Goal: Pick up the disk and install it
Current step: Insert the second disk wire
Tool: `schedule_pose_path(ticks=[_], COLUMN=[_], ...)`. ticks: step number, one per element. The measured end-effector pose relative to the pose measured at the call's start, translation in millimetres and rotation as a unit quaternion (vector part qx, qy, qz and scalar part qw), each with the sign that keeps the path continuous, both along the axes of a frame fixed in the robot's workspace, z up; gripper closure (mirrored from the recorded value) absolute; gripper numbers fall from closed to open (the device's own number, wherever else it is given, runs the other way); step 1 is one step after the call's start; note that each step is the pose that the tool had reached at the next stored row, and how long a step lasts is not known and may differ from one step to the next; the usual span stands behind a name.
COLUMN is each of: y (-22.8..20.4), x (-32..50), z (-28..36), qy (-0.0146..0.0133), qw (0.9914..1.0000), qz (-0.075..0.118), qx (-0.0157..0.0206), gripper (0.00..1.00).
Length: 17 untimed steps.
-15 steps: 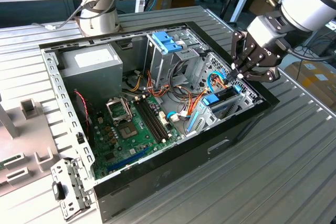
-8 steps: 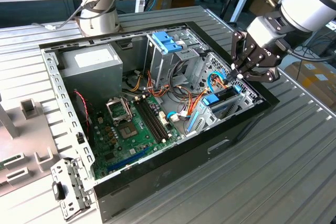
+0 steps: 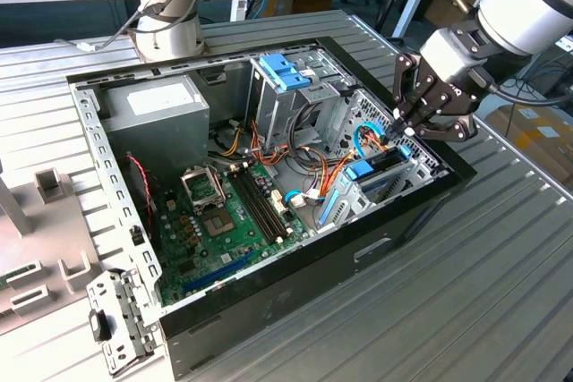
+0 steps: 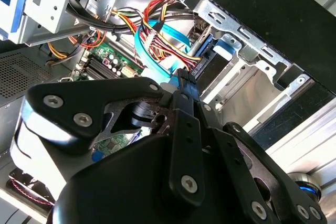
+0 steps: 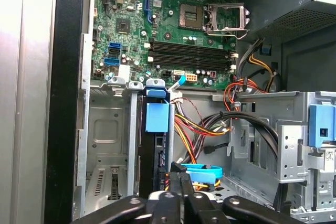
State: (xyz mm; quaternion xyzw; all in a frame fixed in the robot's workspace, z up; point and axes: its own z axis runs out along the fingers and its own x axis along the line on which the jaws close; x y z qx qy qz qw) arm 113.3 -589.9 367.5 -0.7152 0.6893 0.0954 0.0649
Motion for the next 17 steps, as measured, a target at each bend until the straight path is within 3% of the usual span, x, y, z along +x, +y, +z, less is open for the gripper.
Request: schedule_pose_path(ticks=[1,2,6,8,9,11,17], y=[0.0,0.0,0.3,3.6,8.5,12.1,12.4], x=[0.0,0.0,0.0,-0.1,-0.1,-0.1,-0.1], z=[0.0,0.0,-0.3,-0.5,-0.7,-1.0,-1.2], qy=[0.0000,0.0000,0.0000,0.0000,0.0000,0.0000,0.0000], qw=[1.00000,1.00000,1.00000,1.00000,1.00000,1.00000,1.00000], qz=[0.000,0.000,0.000,0.000,0.000,0.000,0.000], qx=[0.0000,0.0000,0.0002,0.0000,0.0000,0.0002,-0.0011], gripper=[0.83,0.76,0.76,0.76,0.76,0.76,0.76])
